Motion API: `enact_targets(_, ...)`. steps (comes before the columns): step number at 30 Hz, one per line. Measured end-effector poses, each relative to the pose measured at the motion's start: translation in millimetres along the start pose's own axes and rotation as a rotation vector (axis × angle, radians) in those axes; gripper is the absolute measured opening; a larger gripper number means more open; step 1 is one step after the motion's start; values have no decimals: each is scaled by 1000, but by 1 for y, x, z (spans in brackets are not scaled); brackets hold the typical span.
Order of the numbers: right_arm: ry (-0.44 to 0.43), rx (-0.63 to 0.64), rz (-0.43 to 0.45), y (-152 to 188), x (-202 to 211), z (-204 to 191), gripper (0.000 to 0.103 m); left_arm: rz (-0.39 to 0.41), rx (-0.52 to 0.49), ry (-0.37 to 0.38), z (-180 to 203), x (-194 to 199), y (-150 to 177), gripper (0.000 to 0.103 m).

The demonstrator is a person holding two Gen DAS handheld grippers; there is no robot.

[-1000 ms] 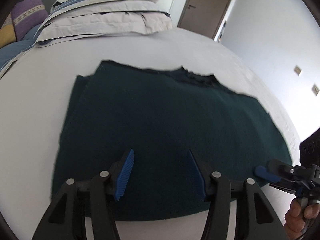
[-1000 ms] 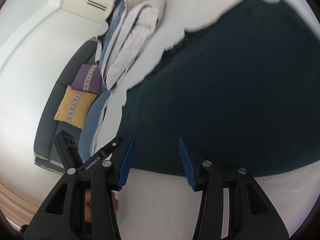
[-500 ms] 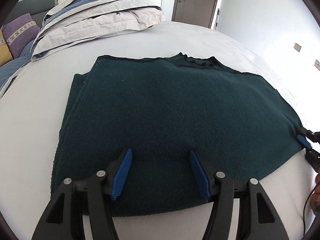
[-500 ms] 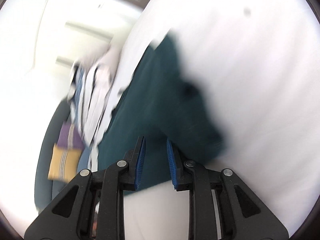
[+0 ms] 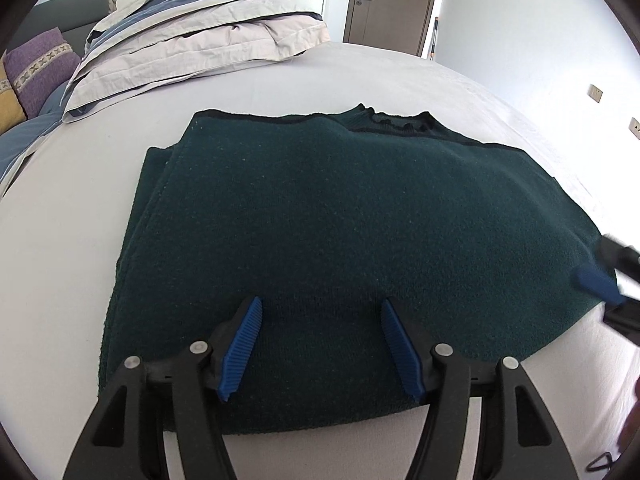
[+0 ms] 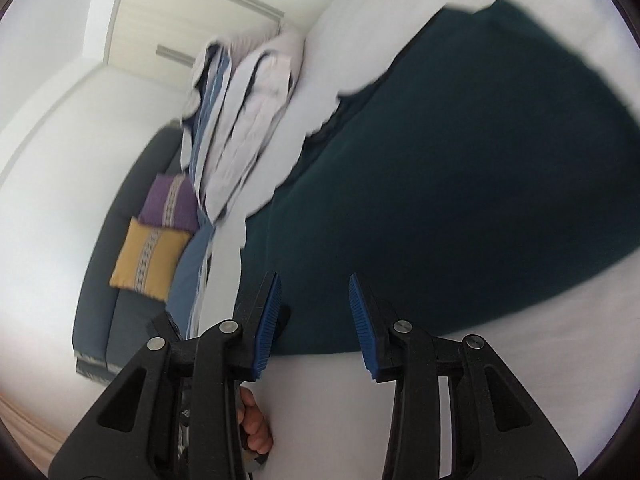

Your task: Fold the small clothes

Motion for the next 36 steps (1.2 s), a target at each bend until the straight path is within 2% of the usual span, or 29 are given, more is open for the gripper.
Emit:
enact_targets(2,0,-6,-53,9,-21,2,35,-1,4,8,-1,1,-1,65)
enact_targets(3,26,-27,-66,12,-27,11,35,-2,9,16,-2,1,-1,65)
enact_targets(4,35,-36,-67,14,-31,18,34,-6,15,26,-3,2,-1,65)
enact_targets(8,-17,-87,-20,12,-41,32,32,-12,50,94,-11,9,-3,65)
enact_targets(12,-13,-136,55,-4,-11,65,32,2,127,175,-33,21,-3,65)
enact_targets(17,11,-224,191,-27,44,107,32,15,239,249,-74,34,0,62)
enact_targets(21,56,-261,270,-35,88,125,33,18,322,266,-100,47,0,59)
enact_targets(24,60,-252,294,-35,103,117,36,54,346,229,-103,63,-4,63)
enact_targets(27,18,-198,258,-36,89,88,42,59,362,304,-84,71,-12,66)
enact_targets(29,-18,-145,208,-37,66,62,47,53,325,321,-61,68,-17,68)
enact_targets(31,-47,-110,153,-35,42,41,49,41,297,334,-45,63,-21,68)
enact_targets(34,-37,-74,95,-32,15,29,49,15,270,339,-22,45,-26,68)
enact_targets(36,-8,-86,75,-31,4,38,49,-27,263,324,-15,28,-25,69)
Point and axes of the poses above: each gripper's, at about its wrist camera, not at the fingertips, and x roughly against the way its jaws point, z to its right, y to its underside, the point moved 6 cm from there along -x, roughly the way its jaws point, and after that the axes turned 7 degrees about x, right-handed, at the moved point
